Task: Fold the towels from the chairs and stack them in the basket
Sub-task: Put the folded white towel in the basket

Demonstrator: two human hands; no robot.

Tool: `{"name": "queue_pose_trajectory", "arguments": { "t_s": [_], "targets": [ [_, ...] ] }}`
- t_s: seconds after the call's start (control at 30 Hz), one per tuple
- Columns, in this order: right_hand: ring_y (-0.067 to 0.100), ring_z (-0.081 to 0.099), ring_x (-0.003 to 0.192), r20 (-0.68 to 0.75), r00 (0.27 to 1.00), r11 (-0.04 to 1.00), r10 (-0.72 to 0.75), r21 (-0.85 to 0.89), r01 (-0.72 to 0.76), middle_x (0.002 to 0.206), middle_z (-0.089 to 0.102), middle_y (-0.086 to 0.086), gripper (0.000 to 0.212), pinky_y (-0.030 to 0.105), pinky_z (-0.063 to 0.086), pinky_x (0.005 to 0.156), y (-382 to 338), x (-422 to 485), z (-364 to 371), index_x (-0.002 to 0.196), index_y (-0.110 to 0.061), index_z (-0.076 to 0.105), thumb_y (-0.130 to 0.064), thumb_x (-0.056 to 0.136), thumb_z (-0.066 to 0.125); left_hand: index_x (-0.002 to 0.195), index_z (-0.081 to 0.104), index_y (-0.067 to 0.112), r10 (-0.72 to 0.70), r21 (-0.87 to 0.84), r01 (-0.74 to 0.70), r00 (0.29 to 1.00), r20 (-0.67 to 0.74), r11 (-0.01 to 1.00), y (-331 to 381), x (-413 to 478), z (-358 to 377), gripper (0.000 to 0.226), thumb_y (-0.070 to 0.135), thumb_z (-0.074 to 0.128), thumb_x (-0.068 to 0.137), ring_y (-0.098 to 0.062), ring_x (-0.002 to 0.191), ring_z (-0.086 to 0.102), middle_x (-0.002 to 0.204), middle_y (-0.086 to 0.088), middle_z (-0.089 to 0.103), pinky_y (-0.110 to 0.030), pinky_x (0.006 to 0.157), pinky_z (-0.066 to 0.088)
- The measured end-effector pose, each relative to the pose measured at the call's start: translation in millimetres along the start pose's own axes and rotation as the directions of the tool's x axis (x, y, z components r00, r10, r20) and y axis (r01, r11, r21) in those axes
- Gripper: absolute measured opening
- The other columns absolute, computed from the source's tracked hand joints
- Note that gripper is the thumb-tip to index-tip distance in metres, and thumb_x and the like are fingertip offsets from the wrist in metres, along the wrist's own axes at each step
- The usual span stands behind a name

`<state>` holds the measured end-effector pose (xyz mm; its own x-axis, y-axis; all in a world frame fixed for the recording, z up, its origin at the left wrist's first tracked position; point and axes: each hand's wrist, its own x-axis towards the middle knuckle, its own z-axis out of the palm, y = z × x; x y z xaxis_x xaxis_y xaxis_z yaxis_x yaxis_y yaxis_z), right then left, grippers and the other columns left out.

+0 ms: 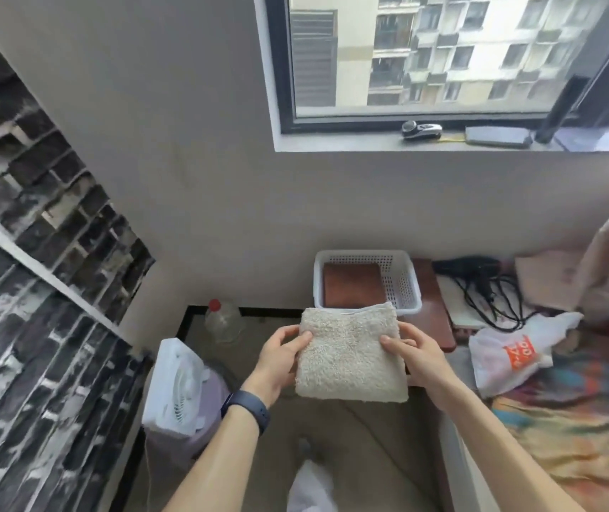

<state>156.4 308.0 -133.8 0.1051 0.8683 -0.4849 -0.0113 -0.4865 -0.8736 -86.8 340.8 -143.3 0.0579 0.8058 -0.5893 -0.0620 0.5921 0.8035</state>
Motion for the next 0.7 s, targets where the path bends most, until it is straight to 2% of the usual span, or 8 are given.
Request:
{"name": "queue_pose_trajectory", "arguments": {
  "t_s": [0.13, 0.37, 0.53, 0.7],
  "targets": [
    [0.014, 0.075, 0.091, -0.013, 0.997, 0.996, 0.078, -0.036, -0.079, 0.104, 0.076, 0.001, 0.026, 0.039, 0.062, 0.070, -0.6, 78.8, -7.4, 0.116, -0.034, 0.067, -0.023, 0.093, 0.069, 0.116, 0.062, 0.017, -0.087, 0.008, 0.087, 0.996, 0.001, 0.996, 7.6, 83.5, 13.6, 0.022, 0.021, 0.065, 0.095, -0.014, 0.075, 0.067, 0.102, -0.003, 0.072, -0.026, 0.055, 0.053],
    [0.019, 0.070, 0.101, -0.081, 0.969, 0.966, 0.232, -0.093, -0.240, 0.114, 0.069, 0.000, 0.030, 0.041, 0.062, 0.074, -7.3, 199.4, -26.1, 0.123, -0.032, 0.060, -0.029, 0.095, 0.067, 0.112, 0.061, 0.022, -0.191, 0.155, 0.186, 0.981, 0.016, 0.970, 34.0, 217.9, 42.7, 0.017, 0.023, 0.064, 0.096, -0.023, 0.091, 0.071, 0.107, -0.006, 0.071, -0.034, 0.068, 0.058],
    [0.014, 0.068, 0.101, -0.107, 0.959, 0.949, 0.263, -0.151, -0.278, 0.116, 0.068, -0.005, 0.027, 0.035, 0.060, 0.079, -5.9, 278.6, -35.7, 0.125, -0.029, 0.057, -0.029, 0.098, 0.062, 0.108, 0.060, 0.028, -0.179, 0.297, 0.183, 0.983, -0.042, 0.937, 34.4, 294.9, 62.8, 0.019, 0.036, 0.065, 0.092, -0.024, 0.099, 0.068, 0.112, -0.003, 0.068, -0.050, 0.088, 0.058],
    [0.009, 0.065, 0.100, -0.103, 0.959, 0.931, 0.263, -0.233, -0.280, 0.115, 0.065, -0.011, 0.028, 0.030, 0.056, 0.081, 2.4, 352.6, -39.9, 0.127, -0.031, 0.053, -0.029, 0.099, 0.058, 0.114, 0.054, 0.033, -0.128, 0.379, 0.172, 0.982, -0.139, 0.909, 31.4, 350.7, 83.7, 0.021, 0.042, 0.057, 0.096, -0.020, 0.104, 0.063, 0.117, 0.002, 0.064, -0.042, 0.095, 0.053]
  ]
}}
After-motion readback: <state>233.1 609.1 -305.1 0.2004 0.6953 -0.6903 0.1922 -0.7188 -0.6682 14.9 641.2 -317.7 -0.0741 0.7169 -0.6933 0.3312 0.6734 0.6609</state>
